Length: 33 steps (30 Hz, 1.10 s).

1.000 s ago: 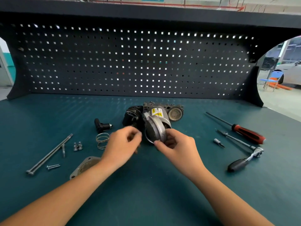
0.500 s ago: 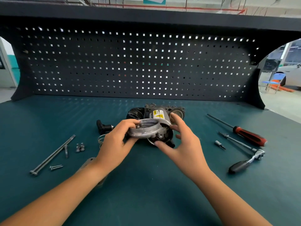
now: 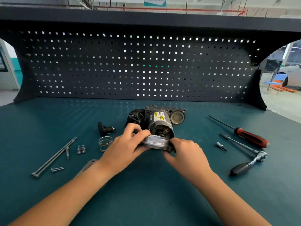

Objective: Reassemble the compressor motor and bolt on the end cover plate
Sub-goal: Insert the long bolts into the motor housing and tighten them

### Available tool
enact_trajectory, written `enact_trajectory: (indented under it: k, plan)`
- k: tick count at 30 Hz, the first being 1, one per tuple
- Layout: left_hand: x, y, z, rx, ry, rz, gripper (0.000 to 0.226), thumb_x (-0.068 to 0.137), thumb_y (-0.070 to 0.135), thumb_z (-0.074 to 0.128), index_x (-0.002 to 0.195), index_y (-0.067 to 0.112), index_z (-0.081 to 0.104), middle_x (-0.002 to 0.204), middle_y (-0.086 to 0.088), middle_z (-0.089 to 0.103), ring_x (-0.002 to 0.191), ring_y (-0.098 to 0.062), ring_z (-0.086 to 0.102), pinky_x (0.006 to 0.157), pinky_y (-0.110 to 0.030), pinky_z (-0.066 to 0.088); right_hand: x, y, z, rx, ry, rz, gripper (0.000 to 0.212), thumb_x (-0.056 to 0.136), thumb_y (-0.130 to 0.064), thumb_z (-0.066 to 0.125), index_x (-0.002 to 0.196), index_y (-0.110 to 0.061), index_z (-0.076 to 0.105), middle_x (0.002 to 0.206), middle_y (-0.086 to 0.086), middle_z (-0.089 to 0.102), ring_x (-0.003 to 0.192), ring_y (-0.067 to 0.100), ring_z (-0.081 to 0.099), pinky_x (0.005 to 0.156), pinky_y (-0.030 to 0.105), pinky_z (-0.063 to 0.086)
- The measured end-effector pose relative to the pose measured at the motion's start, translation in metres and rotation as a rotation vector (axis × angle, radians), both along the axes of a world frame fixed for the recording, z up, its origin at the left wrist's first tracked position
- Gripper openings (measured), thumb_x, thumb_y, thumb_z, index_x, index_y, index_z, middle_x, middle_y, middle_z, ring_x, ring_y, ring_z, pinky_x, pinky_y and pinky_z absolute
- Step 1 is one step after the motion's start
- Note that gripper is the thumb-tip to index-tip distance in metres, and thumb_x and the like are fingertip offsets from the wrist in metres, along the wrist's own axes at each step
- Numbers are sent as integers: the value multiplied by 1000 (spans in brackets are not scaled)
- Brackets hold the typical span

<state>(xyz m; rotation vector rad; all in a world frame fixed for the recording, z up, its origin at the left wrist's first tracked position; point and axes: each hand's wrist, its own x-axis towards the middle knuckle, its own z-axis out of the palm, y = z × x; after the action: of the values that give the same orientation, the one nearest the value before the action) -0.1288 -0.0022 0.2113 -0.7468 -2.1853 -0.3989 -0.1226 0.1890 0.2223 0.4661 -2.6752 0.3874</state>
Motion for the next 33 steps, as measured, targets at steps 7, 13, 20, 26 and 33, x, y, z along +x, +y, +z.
enact_trajectory:
  k: [7, 13, 20, 26, 33]
  plan:
    - [-10, 10, 3, 439, -322, -24, 38, 71, 12, 79, 102, 21, 60, 93, 16, 50, 83, -8, 62, 75, -23, 54, -11, 3, -14, -174, -235, -11, 44, 90, -44, 53, 60, -22, 31, 61, -5, 38, 69, 24, 42, 58, 29, 29]
    - [-13, 18, 5, 533, -368, -84, 28, 72, 0, 76, 79, 23, 63, 81, 14, 57, 76, -3, 63, 71, -15, 53, -21, 10, -18, -243, -183, -43, 35, 92, -44, 51, 72, -16, 44, 67, -3, 45, 71, 22, 43, 60, 30, 29]
    - [-15, 22, 11, 613, -405, -121, 29, 74, -5, 73, 88, 19, 64, 83, 9, 60, 76, -1, 61, 71, -11, 51, -30, 13, -23, -354, -185, -47, 35, 88, -43, 58, 79, -9, 57, 64, -2, 50, 67, 20, 47, 58, 30, 31]
    - [-16, 24, 18, 746, -536, -205, 45, 77, -9, 67, 91, 32, 56, 85, 6, 64, 74, 3, 63, 72, -10, 49, -35, 14, -28, -636, -230, -55, 27, 80, -33, 72, 74, -18, 49, 71, -8, 60, 66, 5, 54, 52, 8, 38]
    - [-18, 12, 25, 766, -631, -305, 50, 81, -8, 62, 101, 37, 50, 103, 10, 62, 85, -3, 68, 77, -15, 51, -33, 15, -23, -1009, -508, 72, 17, 85, -15, 67, 80, -4, 54, 66, 7, 69, 56, 13, 64, 57, 22, 55]
